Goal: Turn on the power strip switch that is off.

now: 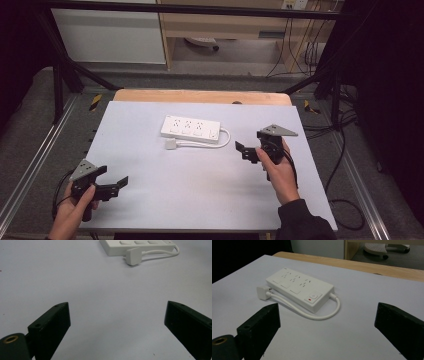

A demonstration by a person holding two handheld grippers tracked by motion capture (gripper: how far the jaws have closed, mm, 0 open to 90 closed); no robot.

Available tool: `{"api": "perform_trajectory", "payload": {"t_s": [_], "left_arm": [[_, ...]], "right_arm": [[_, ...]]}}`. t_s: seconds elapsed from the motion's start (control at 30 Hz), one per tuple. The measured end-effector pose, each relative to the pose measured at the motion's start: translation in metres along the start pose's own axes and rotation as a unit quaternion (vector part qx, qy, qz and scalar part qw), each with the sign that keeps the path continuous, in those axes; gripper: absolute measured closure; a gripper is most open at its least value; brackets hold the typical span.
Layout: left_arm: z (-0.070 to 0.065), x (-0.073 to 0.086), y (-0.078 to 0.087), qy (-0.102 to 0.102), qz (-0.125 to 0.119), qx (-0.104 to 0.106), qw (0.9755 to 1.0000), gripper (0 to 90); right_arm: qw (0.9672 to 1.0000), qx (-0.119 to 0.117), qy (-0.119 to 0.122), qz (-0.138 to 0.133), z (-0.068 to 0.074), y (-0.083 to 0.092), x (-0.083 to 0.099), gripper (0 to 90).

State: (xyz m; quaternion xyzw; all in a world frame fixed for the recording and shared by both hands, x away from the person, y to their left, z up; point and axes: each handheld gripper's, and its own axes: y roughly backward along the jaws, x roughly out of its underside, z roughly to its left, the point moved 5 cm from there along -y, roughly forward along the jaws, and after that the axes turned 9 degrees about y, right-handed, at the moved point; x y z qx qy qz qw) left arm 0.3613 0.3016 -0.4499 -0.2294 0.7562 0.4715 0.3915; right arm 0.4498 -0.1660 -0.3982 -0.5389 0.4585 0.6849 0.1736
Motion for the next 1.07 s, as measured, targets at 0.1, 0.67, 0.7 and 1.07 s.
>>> {"api": "perform_trajectory", "payload": {"t_s": [0.1, 0.67, 0.7, 1.07], "left_arm": [[0.001, 0.000, 0.001, 0.002, -0.001, -0.001, 1.0000, 6.5], [0.002, 0.000, 0.002, 0.003, -0.005, 0.000, 1.0000, 6.5], [0.002, 0.000, 0.002, 0.003, -0.005, 0.000, 1.0000, 6.5], [0.000, 0.000, 0.002, -0.001, -0.005, 0.001, 1.0000, 6.6]], "right_arm": [[0.9999, 0.006, -0.003, -0.012, -0.004, 0.009, 0.008, 6.7], [0.9989, 0.043, -0.001, -0.016, -0.020, 0.047, 0.062, 6.7], [0.9989, 0.044, -0.003, -0.014, -0.021, 0.047, 0.065, 6.7], [0.9976, 0.049, -0.004, 0.049, -0.023, 0.039, 0.097, 5.4]]}}
